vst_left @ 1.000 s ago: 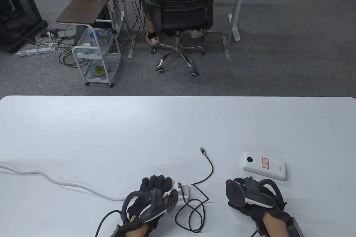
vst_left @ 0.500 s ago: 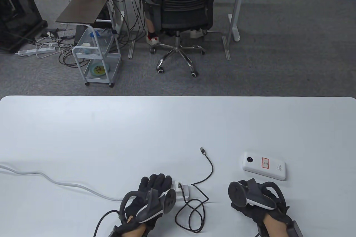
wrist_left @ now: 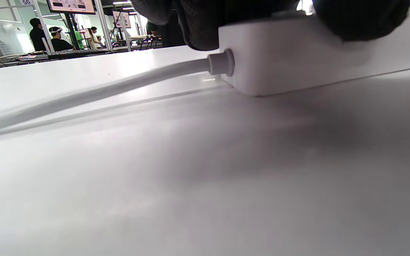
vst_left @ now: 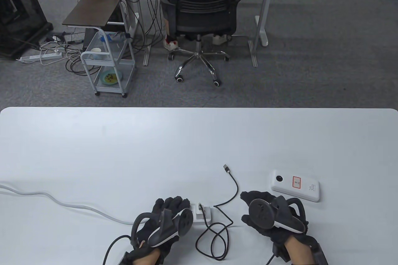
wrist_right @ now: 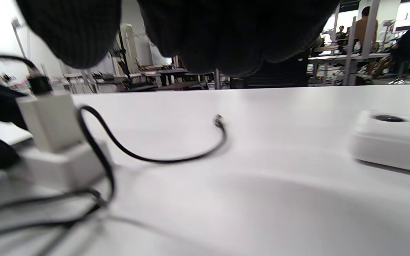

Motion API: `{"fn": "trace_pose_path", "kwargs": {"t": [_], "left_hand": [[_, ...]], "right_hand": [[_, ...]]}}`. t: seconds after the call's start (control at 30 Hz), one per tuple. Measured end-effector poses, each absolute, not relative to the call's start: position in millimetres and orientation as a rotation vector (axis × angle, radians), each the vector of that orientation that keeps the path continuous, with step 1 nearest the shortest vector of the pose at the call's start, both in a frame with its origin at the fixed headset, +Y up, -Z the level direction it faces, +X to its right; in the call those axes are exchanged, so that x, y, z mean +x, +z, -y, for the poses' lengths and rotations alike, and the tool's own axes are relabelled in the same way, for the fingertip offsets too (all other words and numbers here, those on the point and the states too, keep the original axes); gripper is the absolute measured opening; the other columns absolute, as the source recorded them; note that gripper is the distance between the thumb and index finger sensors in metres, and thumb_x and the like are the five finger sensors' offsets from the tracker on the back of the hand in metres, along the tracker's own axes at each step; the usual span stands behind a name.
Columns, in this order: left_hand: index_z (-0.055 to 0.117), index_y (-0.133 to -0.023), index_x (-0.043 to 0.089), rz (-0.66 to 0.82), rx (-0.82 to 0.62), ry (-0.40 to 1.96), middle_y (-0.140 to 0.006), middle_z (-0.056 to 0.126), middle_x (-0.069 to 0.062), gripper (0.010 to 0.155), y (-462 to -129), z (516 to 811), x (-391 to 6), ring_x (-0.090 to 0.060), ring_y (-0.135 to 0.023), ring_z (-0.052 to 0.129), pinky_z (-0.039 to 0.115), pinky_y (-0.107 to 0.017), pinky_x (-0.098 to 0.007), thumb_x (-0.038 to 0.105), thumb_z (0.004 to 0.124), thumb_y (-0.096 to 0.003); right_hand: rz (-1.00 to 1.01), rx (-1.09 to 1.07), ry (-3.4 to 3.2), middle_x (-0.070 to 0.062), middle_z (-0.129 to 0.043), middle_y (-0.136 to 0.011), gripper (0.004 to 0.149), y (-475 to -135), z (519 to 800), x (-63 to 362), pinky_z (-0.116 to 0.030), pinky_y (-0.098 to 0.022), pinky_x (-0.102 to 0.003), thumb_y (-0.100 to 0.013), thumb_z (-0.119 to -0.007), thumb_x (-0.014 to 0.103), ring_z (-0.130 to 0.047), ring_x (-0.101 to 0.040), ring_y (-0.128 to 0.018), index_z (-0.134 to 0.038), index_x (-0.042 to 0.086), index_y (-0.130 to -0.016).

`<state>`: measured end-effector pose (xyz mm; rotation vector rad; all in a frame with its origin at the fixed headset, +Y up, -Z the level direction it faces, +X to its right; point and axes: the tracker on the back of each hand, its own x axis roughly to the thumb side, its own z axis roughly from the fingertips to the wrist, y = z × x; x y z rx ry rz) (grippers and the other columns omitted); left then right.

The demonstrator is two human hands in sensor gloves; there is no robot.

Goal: Unplug the charger and disconnect the battery pack

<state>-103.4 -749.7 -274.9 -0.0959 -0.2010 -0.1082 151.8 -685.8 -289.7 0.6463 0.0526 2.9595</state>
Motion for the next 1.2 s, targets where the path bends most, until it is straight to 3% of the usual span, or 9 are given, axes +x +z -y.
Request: {"fn": "trace_pose_path", "kwargs": {"t": [0.23, 0.43, 0.6, 0.83, 1.2], "left_hand": [[0.059, -0.109, 0.045, 0.201, -0.098, -0.105, -0.117, 0.070, 0.015, 0.073, -275.4, 750.2, -103.1, -0.014, -0.111, 0.082, 0.061, -0.087, -0.041, 0.064, 0.076, -0.0404], [0.062, -0.108, 0.046, 0.194, -0.118, -0.061, -0.116, 0.072, 0.015, 0.073, -279.1, 749.3, -105.0, -0.014, -0.110, 0.084, 0.061, -0.087, -0.041, 0.064, 0.079, -0.0391], [0.062, -0.108, 0.045, 0.194, -0.115, -0.082, -0.116, 0.072, 0.015, 0.073, -278.4, 749.1, -102.3, -0.015, -0.110, 0.084, 0.061, -0.087, -0.041, 0.063, 0.079, -0.0394], [0.063, -0.107, 0.045, 0.198, -0.129, -0.072, -0.115, 0.073, 0.015, 0.073, -281.2, 748.4, -102.7, -0.015, -0.109, 0.085, 0.062, -0.087, -0.040, 0.063, 0.080, -0.0385], [0.064, -0.107, 0.045, 0.211, -0.119, -0.061, -0.115, 0.074, 0.015, 0.073, -282.5, 749.5, -104.2, -0.015, -0.109, 0.086, 0.062, -0.087, -0.040, 0.063, 0.081, -0.0385]], "right_hand": [[-0.142, 0.803, 3.038, -0.005, -0.069, -0.107, 0.074, -292.4, 692.5, 81.9, -0.068, -0.065, -0.050, -0.038, -0.075, 0.056, -0.078, -0.031, -0.091, -0.056, 0.025, -0.103], [-0.204, 0.750, 3.012, -0.007, -0.066, -0.108, 0.083, -298.2, 719.8, 50.5, -0.067, -0.066, -0.050, -0.037, -0.074, 0.056, -0.077, -0.032, -0.091, -0.046, 0.020, -0.106], [-0.169, 0.723, 3.011, -0.003, -0.068, -0.105, 0.084, -299.6, 738.5, 44.6, -0.069, -0.064, -0.049, -0.040, -0.072, 0.051, -0.080, -0.028, -0.088, -0.036, 0.015, -0.106], [-0.033, 0.674, 3.044, 0.005, -0.072, -0.100, 0.080, -297.7, 745.0, 46.0, -0.071, -0.064, -0.043, -0.038, -0.075, 0.050, -0.082, -0.020, -0.085, -0.040, 0.022, -0.104], [-0.091, 0.593, 2.973, 0.008, -0.075, -0.099, 0.075, -302.7, 743.6, 51.7, -0.073, -0.063, -0.043, -0.036, -0.075, 0.056, -0.084, -0.018, -0.084, -0.049, 0.029, -0.101]]}}
